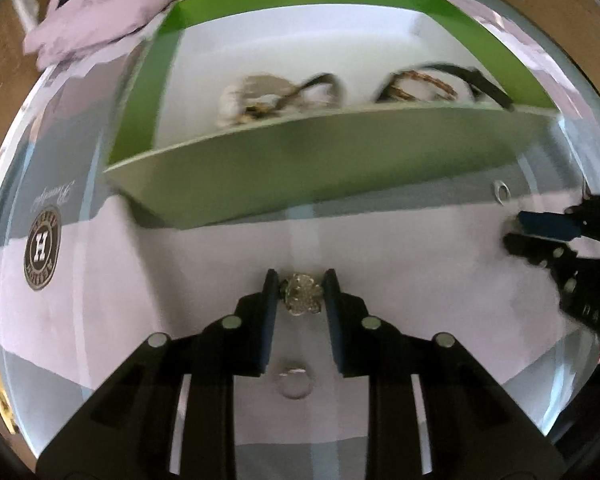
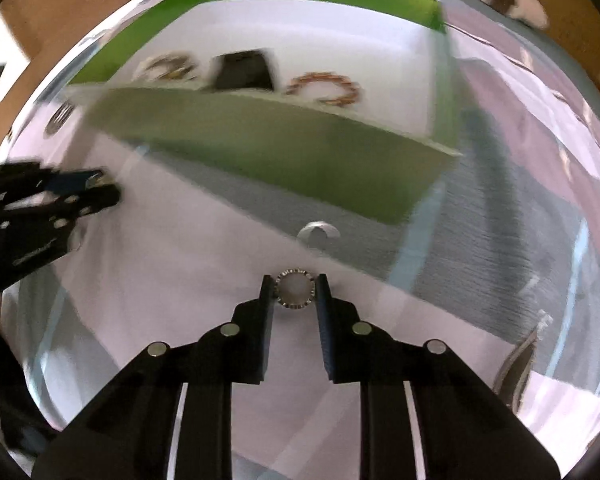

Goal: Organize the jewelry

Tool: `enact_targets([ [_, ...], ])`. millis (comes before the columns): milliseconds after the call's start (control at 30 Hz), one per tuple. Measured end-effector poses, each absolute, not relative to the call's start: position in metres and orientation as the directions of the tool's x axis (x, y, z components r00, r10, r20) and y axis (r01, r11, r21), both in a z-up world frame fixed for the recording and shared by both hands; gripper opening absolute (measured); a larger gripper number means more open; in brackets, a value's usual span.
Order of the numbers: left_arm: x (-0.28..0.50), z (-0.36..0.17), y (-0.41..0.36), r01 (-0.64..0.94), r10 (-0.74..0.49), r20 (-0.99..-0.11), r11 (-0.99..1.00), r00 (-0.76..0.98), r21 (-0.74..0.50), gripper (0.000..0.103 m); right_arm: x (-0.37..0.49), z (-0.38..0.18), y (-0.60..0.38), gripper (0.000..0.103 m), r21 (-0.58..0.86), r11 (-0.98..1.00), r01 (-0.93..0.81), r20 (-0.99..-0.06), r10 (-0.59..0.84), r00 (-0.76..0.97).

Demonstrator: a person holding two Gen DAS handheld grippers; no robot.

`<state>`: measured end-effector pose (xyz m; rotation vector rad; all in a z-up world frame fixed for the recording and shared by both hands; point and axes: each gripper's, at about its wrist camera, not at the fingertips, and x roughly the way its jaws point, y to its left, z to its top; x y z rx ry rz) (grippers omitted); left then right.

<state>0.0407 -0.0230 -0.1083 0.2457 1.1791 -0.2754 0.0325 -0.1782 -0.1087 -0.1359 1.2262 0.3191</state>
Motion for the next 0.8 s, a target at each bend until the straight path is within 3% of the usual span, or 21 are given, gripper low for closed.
enact_targets([
  [100, 0.032, -0.107, -0.037, 0.393, -0.092, -0.925, 0.917, 0.367, 0.064, 0.023, 0.026, -0.106, -0.162, 0.021, 0.071, 0.919, -0.387, -0.937, 0.194, 0.290],
  [267, 0.042, -0.106, -0.021, 0.329, -0.081, -0.928, 0.943, 0.364, 0.047, 0.023, 0.042, -0.106, -0.194, 0.021, 0.050, 0.963, -0.265, -0.941, 0.135, 0.312],
  [333, 0.044, -0.102, -0.017, 0.336, -0.096, -0.925, 0.941, 0.369, 0.036, 0.026, 0.042, -0.103, -0.198, 0.034, 0.077, 0.960, -0.269, -0.937, 0.162, 0.311],
  [367, 0.045, -0.098, -0.016, 0.338, -0.106, -0.921, 0.941, 0.374, 0.029, 0.036, 0.037, -0.098, -0.199, 0.052, 0.071, 0.958, -0.276, -0.934, 0.161, 0.319],
  [400, 0.045, -0.094, -0.014, 0.335, -0.118, -0.917, 0.942, 0.382, 0.018, 0.039, 0.036, -0.093, -0.200, 0.058, 0.066, 0.958, -0.280, -0.927, 0.162, 0.339],
  [567, 0.060, -0.081, 0.023, 0.219, -0.164, -0.910, 0.972, 0.381, -0.083, 0.040, 0.043, -0.083, -0.233, 0.058, 0.130, 0.969, -0.209, -0.912, 0.200, 0.358],
  [700, 0.066, -0.094, 0.022, 0.216, -0.152, -0.926, 0.973, 0.346, -0.079, 0.040, 0.040, -0.099, -0.216, 0.057, 0.104, 0.964, -0.243, -0.930, 0.180, 0.319],
  [733, 0.064, -0.096, 0.016, 0.228, -0.148, -0.928, 0.971, 0.341, -0.071, 0.040, 0.033, -0.105, -0.202, 0.054, 0.096, 0.959, -0.265, -0.934, 0.179, 0.309],
  [767, 0.061, -0.099, 0.011, 0.246, -0.143, -0.930, 0.967, 0.339, -0.060, 0.041, 0.032, -0.107, -0.197, 0.045, 0.089, 0.955, -0.283, -0.936, 0.177, 0.304],
  [800, 0.059, -0.101, 0.006, 0.264, -0.138, -0.932, 0.963, 0.337, -0.047, 0.040, 0.031, -0.108, -0.191, 0.029, 0.073, 0.951, -0.299, -0.937, 0.169, 0.307],
])
